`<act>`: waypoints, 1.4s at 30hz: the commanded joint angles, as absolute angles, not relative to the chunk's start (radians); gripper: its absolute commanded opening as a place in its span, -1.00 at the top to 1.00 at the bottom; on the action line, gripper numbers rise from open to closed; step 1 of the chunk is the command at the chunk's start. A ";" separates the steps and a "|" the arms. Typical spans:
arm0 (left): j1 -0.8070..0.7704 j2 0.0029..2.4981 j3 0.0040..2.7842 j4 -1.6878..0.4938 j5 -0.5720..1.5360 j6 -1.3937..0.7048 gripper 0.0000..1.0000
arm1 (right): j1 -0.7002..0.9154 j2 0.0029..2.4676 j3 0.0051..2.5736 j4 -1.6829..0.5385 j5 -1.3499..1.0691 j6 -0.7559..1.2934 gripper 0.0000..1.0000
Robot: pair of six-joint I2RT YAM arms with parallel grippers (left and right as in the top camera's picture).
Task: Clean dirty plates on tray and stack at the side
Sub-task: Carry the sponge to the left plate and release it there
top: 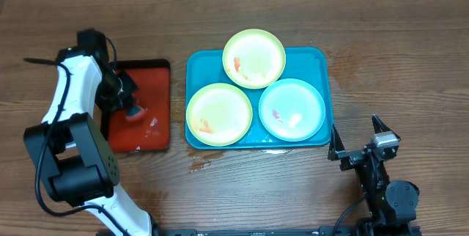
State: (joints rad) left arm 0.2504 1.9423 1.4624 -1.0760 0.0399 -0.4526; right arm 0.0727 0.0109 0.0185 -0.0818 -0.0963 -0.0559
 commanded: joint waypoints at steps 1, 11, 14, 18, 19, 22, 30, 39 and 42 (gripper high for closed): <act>0.260 1.903 1.576 -1.129 0.133 -0.379 0.92 | 0.070 0.003 0.008 -0.078 -0.087 -0.052 -1.00; 0.150 1.743 1.819 -1.340 0.226 -0.361 0.91 | 0.070 0.003 0.009 -0.078 -0.087 -0.052 -0.99; 0.054 1.747 1.802 -1.401 0.226 -0.362 0.91 | 0.070 0.003 0.009 -0.078 -0.087 -0.052 -1.00; -0.093 1.748 1.676 -1.344 0.226 -0.364 0.92 | 0.070 0.003 0.009 -0.078 -0.087 -0.052 -1.00; -0.129 1.748 1.632 -1.307 0.226 -0.369 0.92 | 0.070 0.003 0.008 -0.078 -0.087 -0.052 -1.00; -0.225 1.750 1.489 -1.153 0.218 -0.422 0.91 | 0.070 0.003 0.008 -0.078 -0.087 -0.052 -1.00; -0.368 1.750 1.222 -0.739 0.066 -0.704 0.92 | 0.070 0.003 0.008 -0.078 -0.087 -0.052 -1.00; -0.420 1.772 1.129 -0.551 0.015 -0.820 0.91 | 0.070 0.003 0.008 -0.078 -0.087 -0.052 -1.00; -0.420 1.797 1.129 -0.544 0.015 -0.820 0.85 | 0.070 0.003 0.008 -0.078 -0.087 -0.052 -1.00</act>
